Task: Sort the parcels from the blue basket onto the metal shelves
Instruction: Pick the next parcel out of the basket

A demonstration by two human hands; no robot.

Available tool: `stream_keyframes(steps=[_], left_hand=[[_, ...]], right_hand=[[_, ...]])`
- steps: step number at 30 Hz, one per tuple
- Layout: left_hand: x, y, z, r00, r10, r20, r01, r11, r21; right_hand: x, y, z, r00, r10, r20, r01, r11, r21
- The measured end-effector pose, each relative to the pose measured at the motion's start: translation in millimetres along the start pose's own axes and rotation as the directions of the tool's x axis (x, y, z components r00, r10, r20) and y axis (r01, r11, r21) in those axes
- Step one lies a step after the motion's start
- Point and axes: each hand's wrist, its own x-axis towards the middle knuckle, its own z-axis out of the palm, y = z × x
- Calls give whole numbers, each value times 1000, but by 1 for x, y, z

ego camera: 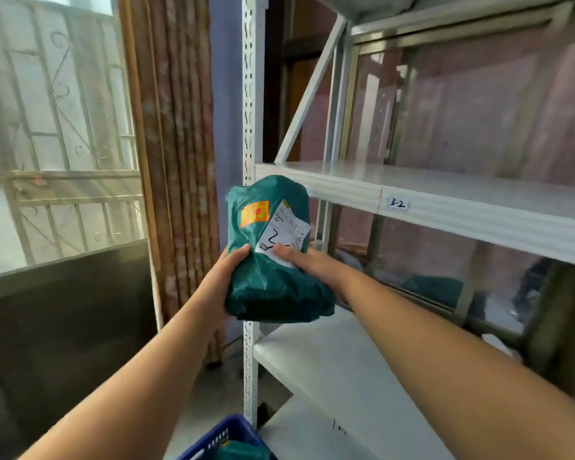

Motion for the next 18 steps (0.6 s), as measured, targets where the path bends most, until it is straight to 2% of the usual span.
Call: stream_keyframes(steps=[5,7,10,12,15,18], left_hand=[[-5,25,41,994,22,110,-27,998,48],[-4,36,59,987,88,134,-103,988,114],[2,51,84,952,266,151,-299,915,270],[6,58,100,941,289,174,-328,904,273],[16,66,126,924,289,252,-354,896,268],[35,69,154,894,317,317,-408,868,284]], right_hand=[[-24,-36,-15,974,-180,-138,171,982,-79],[-32,-51,-22,930,-280,-240,248,956,-155],[-38,-71,-33,845,-385,-372,315,919,-237],[-42,-81,-43,788,-432,-439,344,900,-267],[-46,-93,-64,752,-459,-473,331,884,-330],[-54,-107,-89,733,-461,-501,240,864,-443]])
